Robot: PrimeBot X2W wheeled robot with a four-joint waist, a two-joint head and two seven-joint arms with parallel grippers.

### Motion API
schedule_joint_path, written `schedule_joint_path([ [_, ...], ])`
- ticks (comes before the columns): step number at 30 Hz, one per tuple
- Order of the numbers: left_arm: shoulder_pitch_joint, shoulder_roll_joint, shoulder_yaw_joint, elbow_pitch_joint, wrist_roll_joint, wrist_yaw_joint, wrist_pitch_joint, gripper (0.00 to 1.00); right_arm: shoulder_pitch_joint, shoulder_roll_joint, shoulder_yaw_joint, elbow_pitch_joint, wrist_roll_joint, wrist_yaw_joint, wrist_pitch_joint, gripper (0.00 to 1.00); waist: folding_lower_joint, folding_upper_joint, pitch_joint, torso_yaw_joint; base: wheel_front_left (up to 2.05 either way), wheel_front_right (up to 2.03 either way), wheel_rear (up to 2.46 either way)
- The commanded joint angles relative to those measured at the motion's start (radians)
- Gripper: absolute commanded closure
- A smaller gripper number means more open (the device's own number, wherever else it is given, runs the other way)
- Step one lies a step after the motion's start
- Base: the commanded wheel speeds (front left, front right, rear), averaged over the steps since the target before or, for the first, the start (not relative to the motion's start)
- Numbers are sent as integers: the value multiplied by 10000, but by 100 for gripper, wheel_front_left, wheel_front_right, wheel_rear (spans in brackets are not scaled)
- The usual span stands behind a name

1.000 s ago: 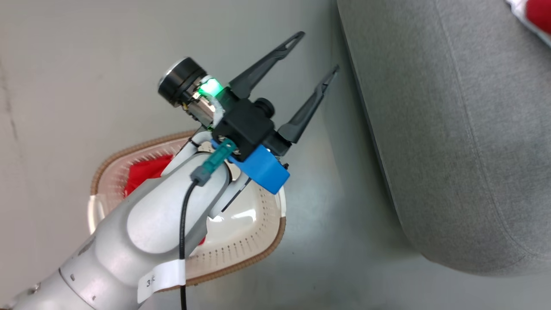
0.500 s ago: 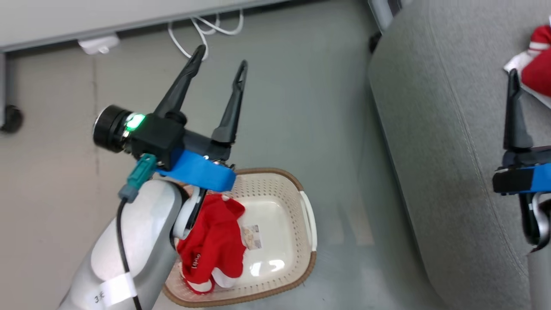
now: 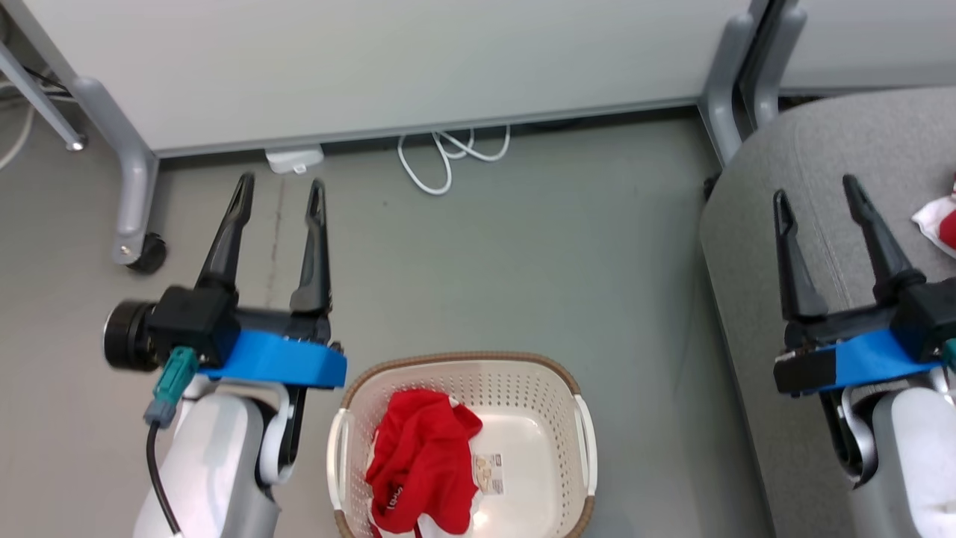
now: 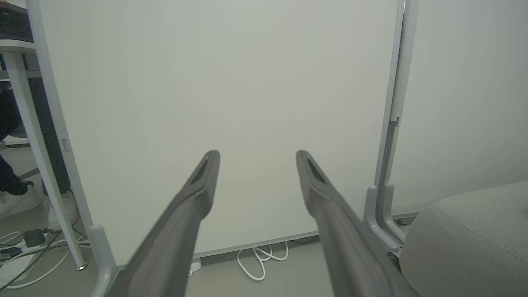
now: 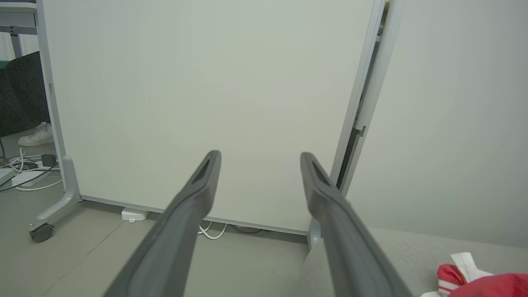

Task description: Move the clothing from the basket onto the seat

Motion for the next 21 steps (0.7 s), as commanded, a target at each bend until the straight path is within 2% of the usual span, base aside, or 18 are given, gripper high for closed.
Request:
schedule_joint_path([
  [1,311,-74,228,-13,120,-76,-27,0,302,61,2,56,61,1,-37,0,2,0,-369,247,0,0,0],
  [12,1849,-524,1357,263,731,-682,-25,0,1561,580,-51,526,465,1,-37,0,2,0,-1202,491,0,0,0],
  [21,2550,-802,1693,453,1044,-1018,-26,0,2392,945,-149,773,599,1,-37,0,2,0,-1578,524,0,0,0],
])
